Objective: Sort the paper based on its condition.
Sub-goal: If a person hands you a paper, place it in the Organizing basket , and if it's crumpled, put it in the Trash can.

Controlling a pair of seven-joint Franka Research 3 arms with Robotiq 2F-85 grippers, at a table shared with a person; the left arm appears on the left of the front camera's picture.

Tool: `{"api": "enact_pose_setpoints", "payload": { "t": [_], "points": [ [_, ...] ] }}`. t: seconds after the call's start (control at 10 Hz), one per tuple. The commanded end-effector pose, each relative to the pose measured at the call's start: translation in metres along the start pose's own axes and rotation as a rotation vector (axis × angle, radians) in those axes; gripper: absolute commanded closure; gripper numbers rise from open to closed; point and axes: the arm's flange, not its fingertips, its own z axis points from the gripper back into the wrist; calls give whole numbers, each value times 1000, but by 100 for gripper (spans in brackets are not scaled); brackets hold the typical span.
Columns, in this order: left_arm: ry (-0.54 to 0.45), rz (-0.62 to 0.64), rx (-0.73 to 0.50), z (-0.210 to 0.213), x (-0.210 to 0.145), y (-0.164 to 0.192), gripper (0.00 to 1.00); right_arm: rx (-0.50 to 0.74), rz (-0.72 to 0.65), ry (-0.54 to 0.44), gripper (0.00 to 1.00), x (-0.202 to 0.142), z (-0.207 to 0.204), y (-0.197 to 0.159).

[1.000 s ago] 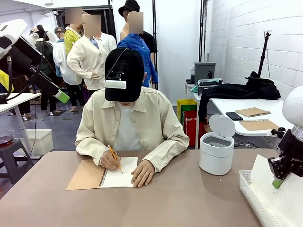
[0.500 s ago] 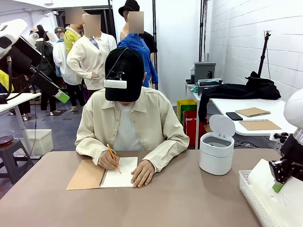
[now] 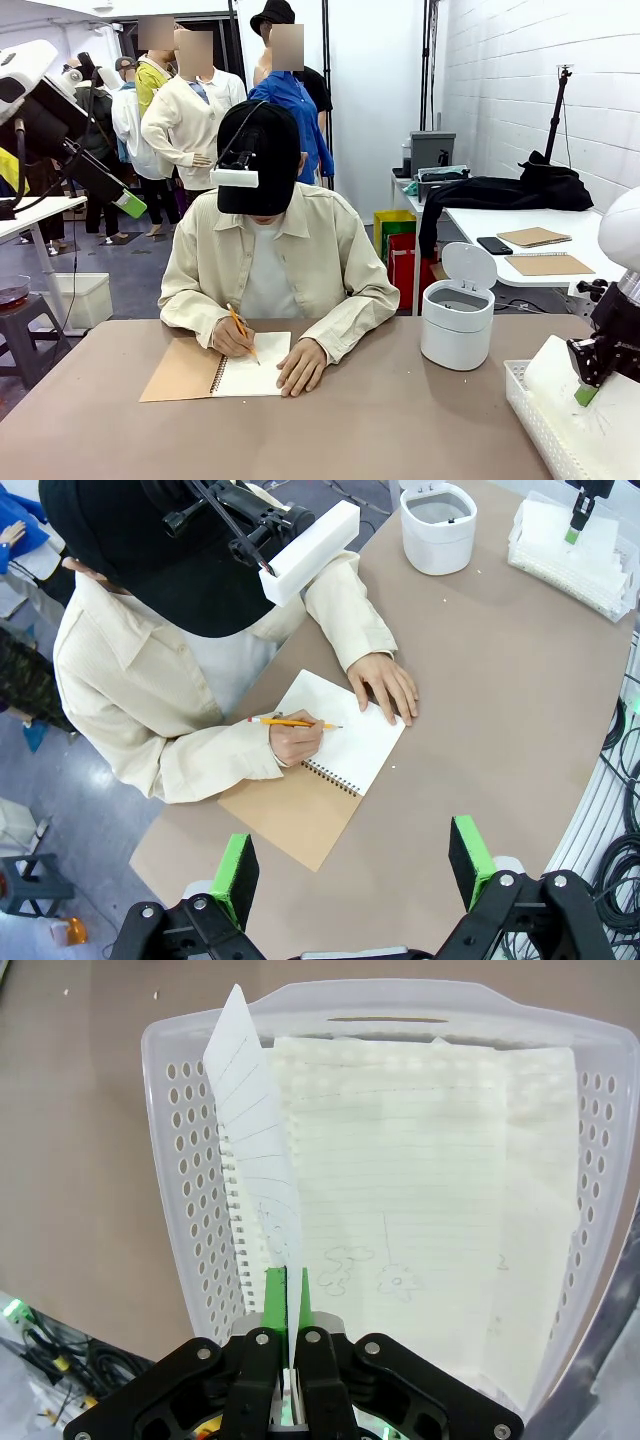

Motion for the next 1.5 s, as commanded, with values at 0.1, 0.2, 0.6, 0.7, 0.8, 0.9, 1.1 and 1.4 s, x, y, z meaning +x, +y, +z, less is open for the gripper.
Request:
{"api": "enact_pose_setpoints", "payload": {
  "t": [0.1,0.2,0.6,0.7,0.8,0.9,1.1,1.4],
  "points": [
    [-4,4,2,0,1,1,0,-39,-6,-4,63,1,2,-7],
    [-4,4,2,0,1,1,0,-82,-16,-12,45,2,5,-13],
    [-4,4,2,0,1,1,0,-194,-28,-15,0,6,15,-27],
    [-4,4,2,0,1,1,0,-204,-39,0,0,6,16,-29],
    [-4,4,2,0,1,1,0,-209,-45,40,0,4,12,-29],
    [-4,4,2,0,1,1,0,-164,-52,102,0,2,6,-27],
    [-4,4,2,0,1,1,0,-100,-85,183,0,1,-15,-24],
    [-4,4,2,0,1,1,0,-74,-79,198,0,4,-23,-20]
  ]
}}
